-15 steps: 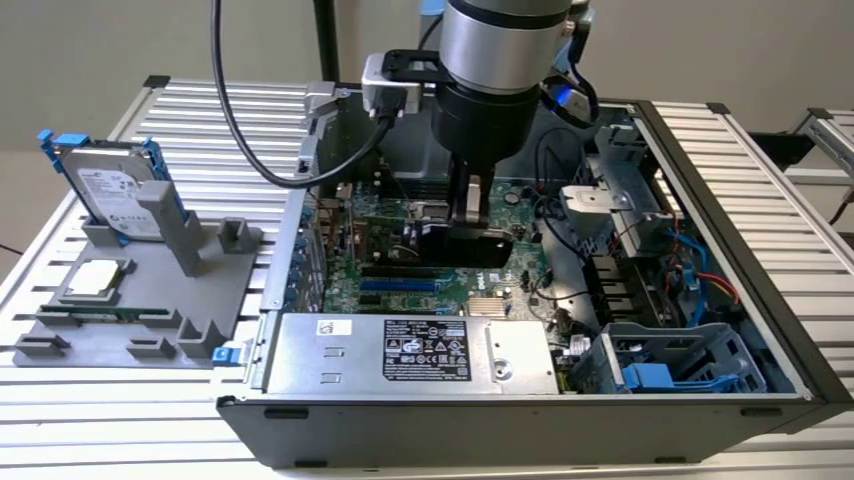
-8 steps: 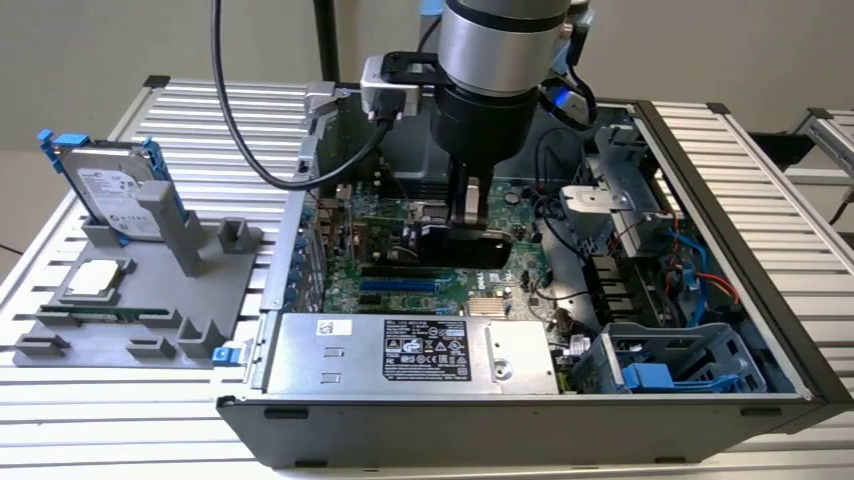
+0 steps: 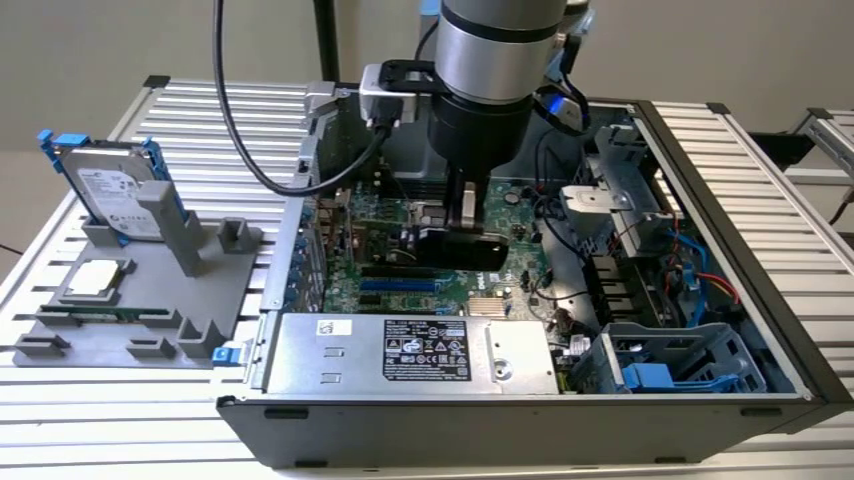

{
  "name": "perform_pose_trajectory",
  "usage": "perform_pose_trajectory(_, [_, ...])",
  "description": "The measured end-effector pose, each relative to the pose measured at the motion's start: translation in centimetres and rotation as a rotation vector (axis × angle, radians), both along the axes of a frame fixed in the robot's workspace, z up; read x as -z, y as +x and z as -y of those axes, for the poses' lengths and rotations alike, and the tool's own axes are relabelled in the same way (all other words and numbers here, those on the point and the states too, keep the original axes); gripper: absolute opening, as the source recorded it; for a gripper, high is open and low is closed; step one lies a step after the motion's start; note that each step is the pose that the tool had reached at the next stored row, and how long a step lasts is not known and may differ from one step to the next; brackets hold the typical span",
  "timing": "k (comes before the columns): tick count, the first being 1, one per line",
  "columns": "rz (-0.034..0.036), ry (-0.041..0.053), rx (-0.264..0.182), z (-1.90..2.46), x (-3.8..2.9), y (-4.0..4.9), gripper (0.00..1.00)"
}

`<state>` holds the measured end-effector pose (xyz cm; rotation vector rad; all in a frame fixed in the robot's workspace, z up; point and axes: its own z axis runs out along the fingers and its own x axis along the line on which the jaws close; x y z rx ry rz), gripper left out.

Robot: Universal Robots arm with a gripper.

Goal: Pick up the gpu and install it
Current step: 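Insert the gpu into the slot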

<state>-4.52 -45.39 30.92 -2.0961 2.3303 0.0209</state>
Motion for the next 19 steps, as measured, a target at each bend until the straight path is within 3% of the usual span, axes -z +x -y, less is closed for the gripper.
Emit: perform_pose_trajectory(19, [-0.0001,-0.0001,0.000,-0.37,1.27,-0.21,0.00])
